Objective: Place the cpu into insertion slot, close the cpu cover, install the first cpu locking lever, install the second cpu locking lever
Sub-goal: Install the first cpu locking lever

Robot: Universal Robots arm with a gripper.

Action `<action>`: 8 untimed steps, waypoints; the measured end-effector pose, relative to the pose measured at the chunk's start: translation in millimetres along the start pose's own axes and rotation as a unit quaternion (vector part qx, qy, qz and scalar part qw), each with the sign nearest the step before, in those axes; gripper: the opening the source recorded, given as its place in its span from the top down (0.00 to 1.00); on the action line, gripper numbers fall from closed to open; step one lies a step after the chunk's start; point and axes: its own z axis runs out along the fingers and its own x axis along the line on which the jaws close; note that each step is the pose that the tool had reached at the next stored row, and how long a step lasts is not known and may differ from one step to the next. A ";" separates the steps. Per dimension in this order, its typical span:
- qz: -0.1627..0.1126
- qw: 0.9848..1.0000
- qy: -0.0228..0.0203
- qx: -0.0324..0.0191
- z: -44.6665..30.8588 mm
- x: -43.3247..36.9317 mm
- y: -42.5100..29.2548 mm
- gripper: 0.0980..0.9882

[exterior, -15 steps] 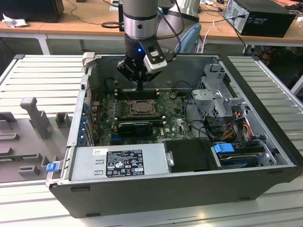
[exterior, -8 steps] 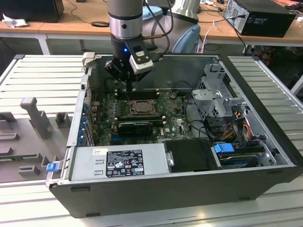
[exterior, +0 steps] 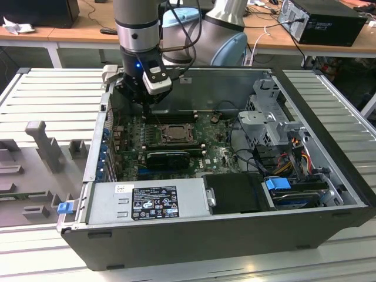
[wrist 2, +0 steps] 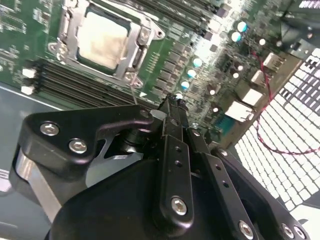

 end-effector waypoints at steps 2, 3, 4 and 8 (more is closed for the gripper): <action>0.000 1.000 0.000 0.000 0.8 2.9 1.6 0.99; 0.000 1.000 0.000 0.000 1.3 3.7 3.0 0.99; 0.000 1.000 0.000 0.000 1.8 4.2 4.8 0.99; -0.002 1.000 0.000 0.000 4.5 5.4 15.2 0.99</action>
